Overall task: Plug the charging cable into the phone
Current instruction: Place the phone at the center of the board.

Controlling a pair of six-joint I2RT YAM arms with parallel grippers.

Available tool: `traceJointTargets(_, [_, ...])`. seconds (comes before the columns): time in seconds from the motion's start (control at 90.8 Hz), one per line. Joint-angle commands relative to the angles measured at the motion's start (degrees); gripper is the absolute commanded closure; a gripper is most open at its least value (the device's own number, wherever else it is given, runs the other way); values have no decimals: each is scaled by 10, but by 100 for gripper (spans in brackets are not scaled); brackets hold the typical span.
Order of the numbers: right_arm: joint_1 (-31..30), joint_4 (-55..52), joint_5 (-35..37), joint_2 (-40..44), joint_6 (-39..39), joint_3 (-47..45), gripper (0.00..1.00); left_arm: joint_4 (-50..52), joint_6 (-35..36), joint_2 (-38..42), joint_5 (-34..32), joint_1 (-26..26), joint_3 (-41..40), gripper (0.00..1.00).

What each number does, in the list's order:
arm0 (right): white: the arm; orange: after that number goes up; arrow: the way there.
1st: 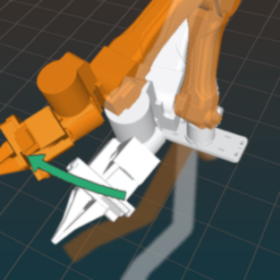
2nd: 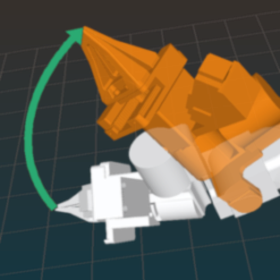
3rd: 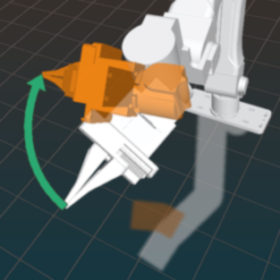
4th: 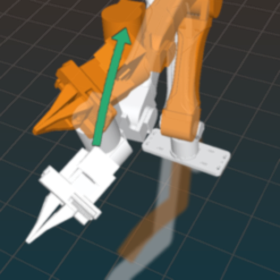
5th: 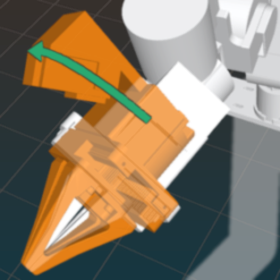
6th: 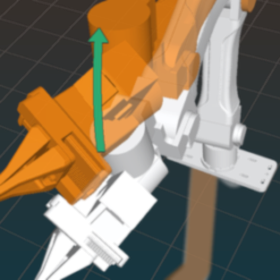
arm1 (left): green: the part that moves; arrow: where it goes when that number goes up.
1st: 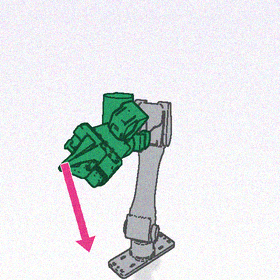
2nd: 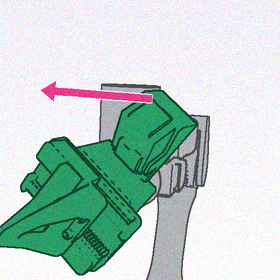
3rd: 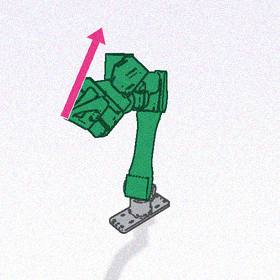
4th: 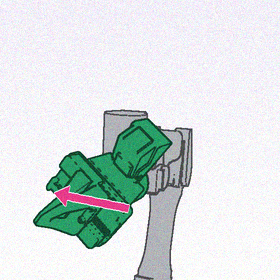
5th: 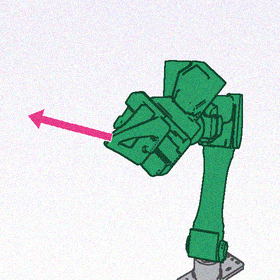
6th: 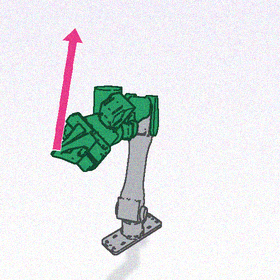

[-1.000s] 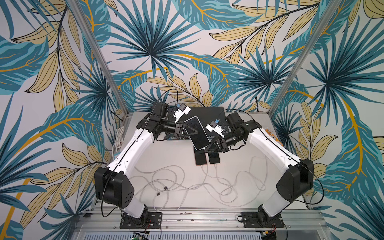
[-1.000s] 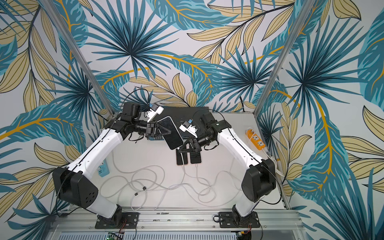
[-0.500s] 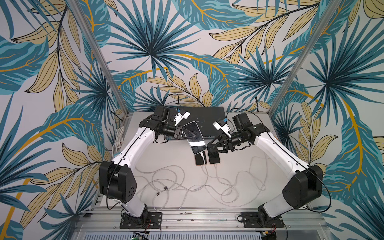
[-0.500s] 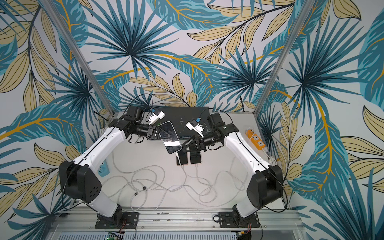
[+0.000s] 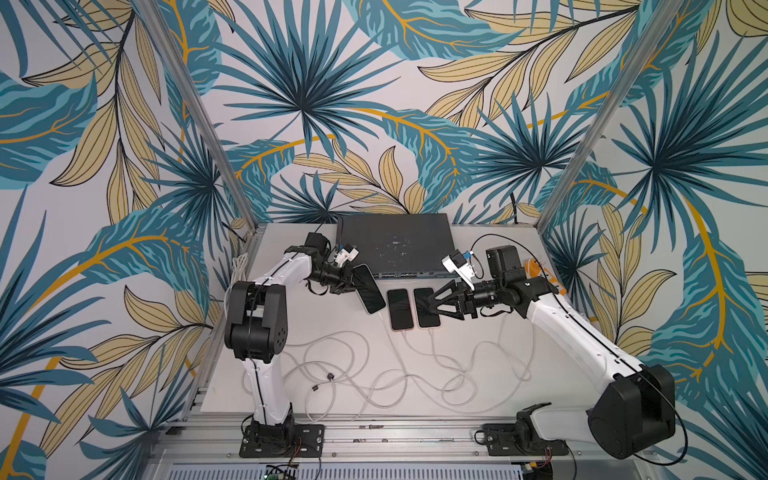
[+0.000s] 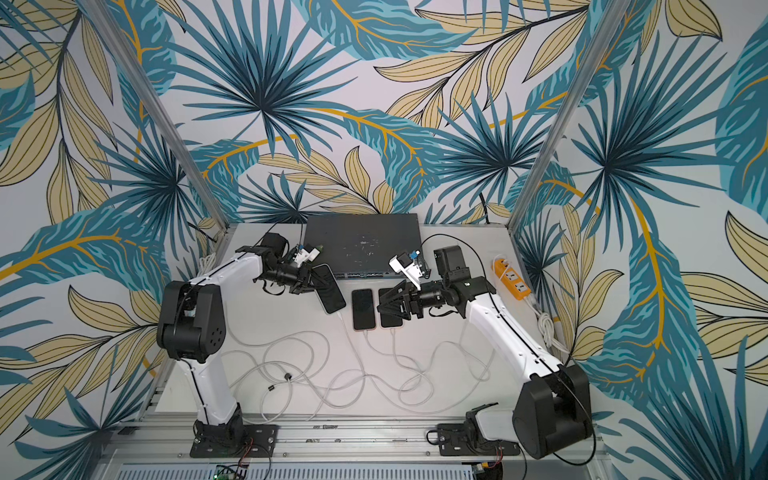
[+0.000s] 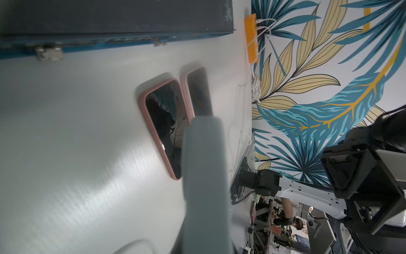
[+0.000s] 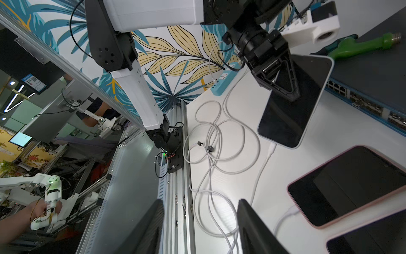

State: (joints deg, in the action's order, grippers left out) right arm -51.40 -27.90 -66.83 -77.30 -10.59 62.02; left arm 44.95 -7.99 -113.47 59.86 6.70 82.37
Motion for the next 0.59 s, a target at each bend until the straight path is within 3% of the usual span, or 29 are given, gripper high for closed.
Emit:
traceJointTargets(0.0, [3, 45, 20, 14, 31, -24, 43, -2, 4, -13, 5, 3, -4, 98])
traceJointTargets(0.198, [4, 74, 29, 19, 51, -46, 43, 21, 33, -40, -8, -11, -12, 86])
traceJointTargets(0.286, [5, 84, 31, 18, 58, -51, 43, 22, 30, -51, -16, -18, -15, 76])
traceJointTargets(0.408, [4, 92, 33, 17, 65, -53, 43, 27, 32, -62, -25, -20, -14, 68])
traceJointTargets(0.485, [4, 101, 35, 17, 72, -56, 43, 27, 29, -63, -42, -20, -16, 56])
traceJointTargets(0.584, [5, 113, 38, 18, 79, -60, 42, 30, 31, -59, -49, -23, -19, 51])
